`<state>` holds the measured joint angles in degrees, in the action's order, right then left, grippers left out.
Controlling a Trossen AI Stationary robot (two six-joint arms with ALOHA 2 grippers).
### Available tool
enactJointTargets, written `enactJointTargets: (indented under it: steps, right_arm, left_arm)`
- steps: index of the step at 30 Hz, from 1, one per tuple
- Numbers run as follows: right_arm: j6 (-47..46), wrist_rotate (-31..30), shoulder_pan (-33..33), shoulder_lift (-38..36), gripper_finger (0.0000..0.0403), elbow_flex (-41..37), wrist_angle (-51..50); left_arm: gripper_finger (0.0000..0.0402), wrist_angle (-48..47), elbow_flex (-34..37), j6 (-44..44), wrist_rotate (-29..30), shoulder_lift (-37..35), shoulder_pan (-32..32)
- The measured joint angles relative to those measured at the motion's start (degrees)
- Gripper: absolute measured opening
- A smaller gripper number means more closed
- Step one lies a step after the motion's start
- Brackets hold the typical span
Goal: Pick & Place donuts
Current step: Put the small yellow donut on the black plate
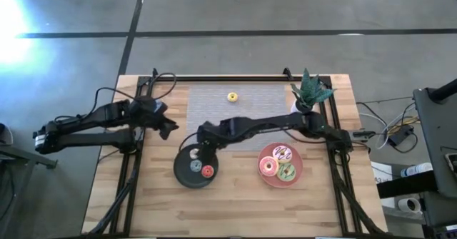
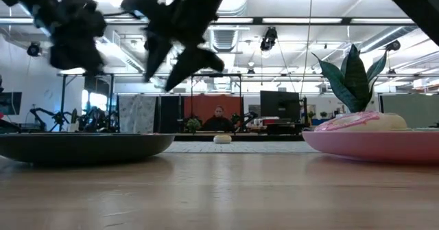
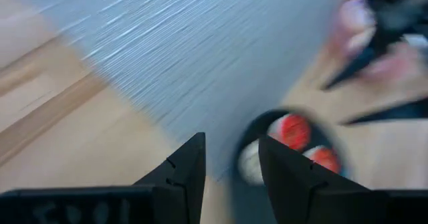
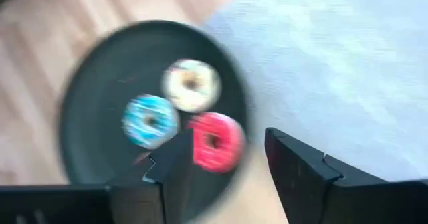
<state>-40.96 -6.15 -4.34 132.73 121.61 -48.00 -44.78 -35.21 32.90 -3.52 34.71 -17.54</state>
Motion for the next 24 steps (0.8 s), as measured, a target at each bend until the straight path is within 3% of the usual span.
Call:
enactJointTargets:
  steps: [4, 9, 14, 18, 24]
  right_arm:
    - [1.3, -5.3, 1.4, -4.2, 0.0178, -0.8, -10.0]
    - [-2.2, -12.1, 2.0, -11.0, 0.0178, -5.3, -19.0]
    - [-9.6, -16.0, 1.4, -21.0, 0.0178, -15.0, -19.9]
    - [-17.0, -18.3, 0.3, -29.0, 0.0178, -23.9, -18.6]
    - [-27.7, -20.0, -1.2, -38.2, 0.0178, -34.5, -18.7]
  left_arm:
    - [0.0113, 16.4, 1.5, 0.4, -5.9, 4.8, 0.0]
    - [0.0113, 30.9, 1.9, -0.3, -6.1, 17.2, 0.0]
    - [0.0113, 34.5, -3.3, -8.1, -6.0, 31.3, -1.7]
    - [0.0113, 34.4, -10.2, -14.8, -6.3, 41.8, -6.8]
    - [0.0113, 33.8, -23.9, -18.0, -14.7, 57.3, -17.7]
